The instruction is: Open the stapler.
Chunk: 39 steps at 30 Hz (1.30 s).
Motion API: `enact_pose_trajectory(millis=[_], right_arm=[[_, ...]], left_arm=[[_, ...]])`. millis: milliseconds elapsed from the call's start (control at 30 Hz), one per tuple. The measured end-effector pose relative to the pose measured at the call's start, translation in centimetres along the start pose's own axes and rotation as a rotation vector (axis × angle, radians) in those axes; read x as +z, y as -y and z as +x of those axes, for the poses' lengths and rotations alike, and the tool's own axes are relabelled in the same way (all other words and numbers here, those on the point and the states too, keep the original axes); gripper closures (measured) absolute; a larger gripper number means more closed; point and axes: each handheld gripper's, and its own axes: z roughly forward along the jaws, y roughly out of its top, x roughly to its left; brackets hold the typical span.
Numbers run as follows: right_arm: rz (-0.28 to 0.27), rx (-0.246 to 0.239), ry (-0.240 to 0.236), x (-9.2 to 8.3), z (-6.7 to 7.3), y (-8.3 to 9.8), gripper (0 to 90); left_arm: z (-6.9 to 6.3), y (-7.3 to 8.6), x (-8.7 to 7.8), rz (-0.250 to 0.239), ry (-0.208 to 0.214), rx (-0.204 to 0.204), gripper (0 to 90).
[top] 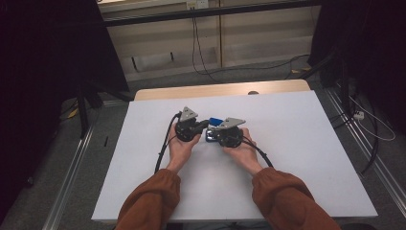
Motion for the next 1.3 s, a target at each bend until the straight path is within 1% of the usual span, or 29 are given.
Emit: enact_pose_trajectory(millis=[67, 100, 200, 267, 300, 333, 400, 533, 667, 733, 867, 967, 1033, 1100, 1233, 1300], right_arm=[[0.0, 0.002, 0.0, 0.0, 0.0, 0.0, 90.0], [-0.001, 0.002, 0.0, 0.0, 0.0, 0.0, 90.0], [0.0, -0.001, 0.003, 0.0, 0.0, 0.0, 90.0], [0.001, -0.004, 0.003, 0.0, 0.0, 0.0, 90.0], [0.001, -0.003, 0.002, 0.0, 0.0, 0.0, 90.0], [0.001, -0.002, 0.002, 0.0, 0.0, 0.0, 90.0], [0.0, -0.001, 0.001, 0.0, 0.0, 0.0, 90.0], [-0.002, -0.002, -0.002, 0.0, 0.0, 0.0, 90.0], [-0.003, -0.006, 0.003, 0.0, 0.0, 0.0, 90.0], [-0.008, 0.002, -0.005, 0.0, 0.0, 0.1, 90.0], [-0.008, 0.007, -0.005, -0.2, -0.1, 0.1, 90.0], [-0.039, 0.008, 0.0, -0.8, 0.1, -0.1, 90.0], [-0.074, 0.007, 0.018, -1.1, 0.3, -0.3, 90.0], [-0.093, 0.006, 0.029, -1.3, 0.3, -0.4, 90.0], [-0.096, -0.003, 0.044, -1.3, 0.3, -0.5, 90.0], [-0.102, -0.005, 0.053, -1.2, 0.3, -0.5, 90.0]], left_arm=[[-0.2, -0.5, -0.1, -0.015, 0.011, 0.001, 90.0], [-0.2, -0.6, -0.1, -0.011, 0.008, 0.015, 90.0], [-0.2, -0.9, -0.1, -0.01, 0.017, 0.019, 90.0], [-0.3, -0.9, -0.1, -0.014, 0.017, 0.014, 90.0], [-0.2, -0.9, -0.1, -0.019, 0.025, -0.004, 90.0], [-0.3, -0.9, -0.1, -0.022, 0.025, -0.013, 90.0], [-0.5, -1.0, -0.1, -0.02, 0.012, -0.005, 90.0], [-0.4, -0.9, 0.0, -0.025, 0.011, -0.006, 90.0], [-0.3, -0.8, 0.0, -0.019, 0.01, -0.003, 90.0], [-0.3, -0.8, 0.0, -0.021, 0.006, -0.001, 90.0], [-0.3, -0.8, 0.1, -0.023, 0.007, -0.003, 90.0], [-0.2, -0.7, 0.1, -0.017, 0.015, -0.01, 90.0], [-0.2, -0.7, 0.0, -0.014, 0.013, -0.005, 90.0], [-0.1, -0.7, 0.1, -0.015, 0.013, -0.009, 90.0], [-0.1, -0.7, 0.1, -0.018, 0.015, -0.006, 90.0], [0.0, -0.7, 0.2, -0.011, 0.01, -0.002, 90.0]])
